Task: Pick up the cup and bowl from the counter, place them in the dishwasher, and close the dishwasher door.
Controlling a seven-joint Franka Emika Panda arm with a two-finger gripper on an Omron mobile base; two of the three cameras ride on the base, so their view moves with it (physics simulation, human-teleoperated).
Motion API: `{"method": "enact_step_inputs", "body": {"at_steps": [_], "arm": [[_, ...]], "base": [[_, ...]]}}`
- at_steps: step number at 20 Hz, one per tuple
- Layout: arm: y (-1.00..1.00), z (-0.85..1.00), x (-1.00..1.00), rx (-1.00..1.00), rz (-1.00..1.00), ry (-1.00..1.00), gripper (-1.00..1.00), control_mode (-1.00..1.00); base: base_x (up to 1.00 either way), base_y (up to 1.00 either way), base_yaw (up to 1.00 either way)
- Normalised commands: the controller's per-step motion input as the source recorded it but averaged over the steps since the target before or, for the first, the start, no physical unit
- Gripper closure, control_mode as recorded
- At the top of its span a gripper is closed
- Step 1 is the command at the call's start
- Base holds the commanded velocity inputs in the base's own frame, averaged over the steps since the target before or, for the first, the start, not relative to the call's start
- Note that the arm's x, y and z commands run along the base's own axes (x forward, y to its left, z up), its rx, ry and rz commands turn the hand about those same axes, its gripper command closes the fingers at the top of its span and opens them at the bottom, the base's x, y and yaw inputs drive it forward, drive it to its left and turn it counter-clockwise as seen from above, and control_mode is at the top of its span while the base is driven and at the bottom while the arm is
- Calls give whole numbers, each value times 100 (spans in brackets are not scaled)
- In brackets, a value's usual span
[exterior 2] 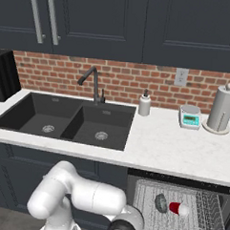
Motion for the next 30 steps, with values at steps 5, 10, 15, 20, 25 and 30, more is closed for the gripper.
{"method": "enact_step_inputs", "body": {"at_steps": [5, 10, 15, 20, 25, 30], "arm": [[-23, -35, 46, 0, -11, -1, -100, -100], [-28, -37, 49, 0, -9, 0, -100, -100], [-29, -43, 41, 0, -9, 0, -100, -100], [-28, -48, 33, 0, -8, 0, -100, -100], [-18, -42, 39, 0, -6, 0, -100, -100], [-1, -15, 72, 0, 0, -5, -100, -100]], "base": [[0, 0, 0], [0, 0, 0], [0, 0, 0], [0, 0, 0], [0, 0, 0], [0, 0, 0]]}}
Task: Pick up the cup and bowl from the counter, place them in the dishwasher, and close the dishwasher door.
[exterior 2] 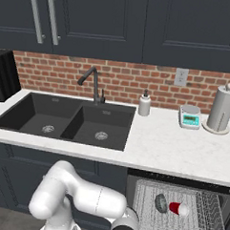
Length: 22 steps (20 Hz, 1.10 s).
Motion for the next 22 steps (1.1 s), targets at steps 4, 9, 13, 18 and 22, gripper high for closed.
{"method": "enact_step_inputs", "body": {"at_steps": [4, 9, 13, 18, 22], "arm": [[0, 1, 95, 0, 0, -7, -100, -100], [0, 25, 100, 0, 0, -7, -100, -100], [0, 43, 100, 0, 0, -1, -100, -100], [0, 54, 100, 0, -1, 0, -100, -100], [0, 56, 100, 0, -2, 1, -100, -100]], "base": [[0, 0, 0], [0, 0, 0], [0, 0, 0], [0, 0, 0], [0, 0, 0]]}}
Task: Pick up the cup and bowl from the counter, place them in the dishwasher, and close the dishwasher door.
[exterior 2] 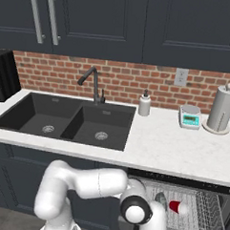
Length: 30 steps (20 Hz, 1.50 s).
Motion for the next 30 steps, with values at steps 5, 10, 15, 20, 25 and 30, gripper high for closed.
{"method": "enact_step_inputs", "body": {"at_steps": [5, 10, 15, 20, 25, 30], "arm": [[0, 48, 100, 0, -2, 8, -100, -100], [0, 36, 100, 0, -2, 10, -100, -100], [0, 26, 100, 0, -2, 11, -100, -100], [0, 14, 100, 0, -2, 9, -100, -100], [0, 1, 100, 0, 0, 8, -100, -100], [0, 0, 100, 0, 0, 6, -100, -100]], "base": [[0, 0, 0], [0, 0, 0], [0, 0, 0], [0, 0, 0], [0, 0, 0], [0, 0, 0]]}}
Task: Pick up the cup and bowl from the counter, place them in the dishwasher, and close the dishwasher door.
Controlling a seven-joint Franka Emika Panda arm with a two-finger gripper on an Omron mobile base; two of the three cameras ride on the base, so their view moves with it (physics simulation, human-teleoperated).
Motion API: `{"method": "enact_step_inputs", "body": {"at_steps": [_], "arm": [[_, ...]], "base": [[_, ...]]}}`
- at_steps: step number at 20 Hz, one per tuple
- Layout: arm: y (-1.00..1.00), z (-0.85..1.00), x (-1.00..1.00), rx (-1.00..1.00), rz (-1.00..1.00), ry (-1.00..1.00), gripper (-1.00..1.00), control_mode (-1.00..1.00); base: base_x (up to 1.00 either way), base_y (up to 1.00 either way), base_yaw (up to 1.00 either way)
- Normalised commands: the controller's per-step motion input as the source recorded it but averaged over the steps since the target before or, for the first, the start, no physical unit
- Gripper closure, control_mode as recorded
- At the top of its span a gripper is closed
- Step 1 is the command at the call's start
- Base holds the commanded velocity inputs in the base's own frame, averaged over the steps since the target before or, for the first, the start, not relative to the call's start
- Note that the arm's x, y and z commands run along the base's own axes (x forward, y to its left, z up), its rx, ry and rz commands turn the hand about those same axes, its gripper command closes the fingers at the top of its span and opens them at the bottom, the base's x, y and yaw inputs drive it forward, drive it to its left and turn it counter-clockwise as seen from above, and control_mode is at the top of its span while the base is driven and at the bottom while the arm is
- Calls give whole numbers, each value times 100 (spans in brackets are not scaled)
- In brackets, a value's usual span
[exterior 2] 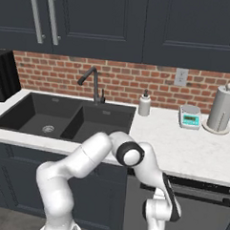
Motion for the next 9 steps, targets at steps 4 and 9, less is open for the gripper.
{"method": "enact_step_inputs", "body": {"at_steps": [4, 9], "arm": [[0, 0, 100, 0, 0, 5, -100, -100], [0, 0, 94, 0, 0, 3, -100, -100]], "base": [[0, 0, 0], [0, 0, 0]]}}
